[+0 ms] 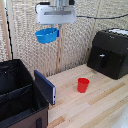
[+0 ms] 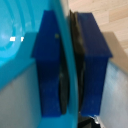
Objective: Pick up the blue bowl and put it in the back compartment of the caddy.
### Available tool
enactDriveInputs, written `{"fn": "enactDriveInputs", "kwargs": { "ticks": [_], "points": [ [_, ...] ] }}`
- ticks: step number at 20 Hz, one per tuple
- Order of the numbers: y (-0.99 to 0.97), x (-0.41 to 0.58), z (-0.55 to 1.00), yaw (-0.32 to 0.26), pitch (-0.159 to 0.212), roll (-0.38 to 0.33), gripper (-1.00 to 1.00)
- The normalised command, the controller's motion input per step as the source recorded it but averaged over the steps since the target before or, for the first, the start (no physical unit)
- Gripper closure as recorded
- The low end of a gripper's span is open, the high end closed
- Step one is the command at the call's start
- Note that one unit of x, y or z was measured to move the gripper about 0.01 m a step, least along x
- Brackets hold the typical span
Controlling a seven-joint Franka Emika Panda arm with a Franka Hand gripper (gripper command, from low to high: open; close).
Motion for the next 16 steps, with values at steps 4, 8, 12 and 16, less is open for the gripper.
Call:
{"fn": "enactDriveInputs", "kwargs": {
  "ticks": [4,8,12,16],
  "points": [
    [0.98,0.088,0.05,0.0,-0.001,-0.014,1.0],
    [0.97,0.129,0.02,-0.006,-0.006,-0.016,1.0],
    [0.96,0.146,0.0,-0.009,-0.006,-0.019,1.0],
    [0.95,0.234,0.0,-0.017,-0.016,-0.026,1.0]
  ]
}}
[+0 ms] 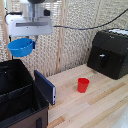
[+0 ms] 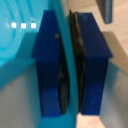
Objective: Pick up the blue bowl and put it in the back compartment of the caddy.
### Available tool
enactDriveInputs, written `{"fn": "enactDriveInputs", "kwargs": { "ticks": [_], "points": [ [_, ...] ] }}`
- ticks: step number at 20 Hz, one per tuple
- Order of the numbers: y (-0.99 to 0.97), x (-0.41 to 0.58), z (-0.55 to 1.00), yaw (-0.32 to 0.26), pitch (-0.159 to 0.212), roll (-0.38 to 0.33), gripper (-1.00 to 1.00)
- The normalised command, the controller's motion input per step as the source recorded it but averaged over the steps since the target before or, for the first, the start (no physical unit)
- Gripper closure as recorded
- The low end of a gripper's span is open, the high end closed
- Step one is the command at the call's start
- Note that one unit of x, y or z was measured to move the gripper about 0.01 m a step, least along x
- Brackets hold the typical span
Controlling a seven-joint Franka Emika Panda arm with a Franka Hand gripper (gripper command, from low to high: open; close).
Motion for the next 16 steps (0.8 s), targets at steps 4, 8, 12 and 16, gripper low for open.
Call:
{"fn": "enactDriveInputs", "kwargs": {
  "ticks": [4,8,12,16],
  "points": [
    [0.92,0.26,-0.14,-0.001,-0.034,-0.059,1.0],
    [0.74,0.268,-0.36,0.0,-0.068,-0.126,1.0],
    [0.26,0.084,-0.42,0.022,-0.079,-0.145,1.0],
    [-0.01,0.129,-0.18,0.017,-0.047,-0.02,-1.0]
  ]
}}
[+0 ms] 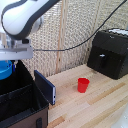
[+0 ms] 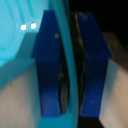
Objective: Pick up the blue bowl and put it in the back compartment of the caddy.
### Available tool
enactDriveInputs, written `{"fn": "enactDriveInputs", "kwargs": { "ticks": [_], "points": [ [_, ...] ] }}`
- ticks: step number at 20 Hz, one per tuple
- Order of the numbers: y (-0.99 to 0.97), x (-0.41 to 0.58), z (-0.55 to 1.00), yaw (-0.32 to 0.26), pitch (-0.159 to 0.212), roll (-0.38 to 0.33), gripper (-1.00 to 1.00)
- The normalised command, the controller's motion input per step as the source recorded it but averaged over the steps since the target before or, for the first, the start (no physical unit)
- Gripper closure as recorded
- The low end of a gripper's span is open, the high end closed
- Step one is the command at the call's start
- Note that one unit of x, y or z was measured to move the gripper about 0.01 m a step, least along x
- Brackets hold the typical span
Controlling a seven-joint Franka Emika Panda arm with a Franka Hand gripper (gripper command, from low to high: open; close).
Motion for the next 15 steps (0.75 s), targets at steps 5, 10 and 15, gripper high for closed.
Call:
{"fn": "enactDriveInputs", "kwargs": {
  "ticks": [5,10,15],
  "points": [
    [-0.19,0.193,0.6,0.03,-0.01,-0.049,-1.0],
    [-0.4,0.016,0.49,0.176,-0.212,-0.066,-1.0],
    [-0.36,0.03,0.36,0.161,-0.234,-0.128,-1.0]
  ]
}}
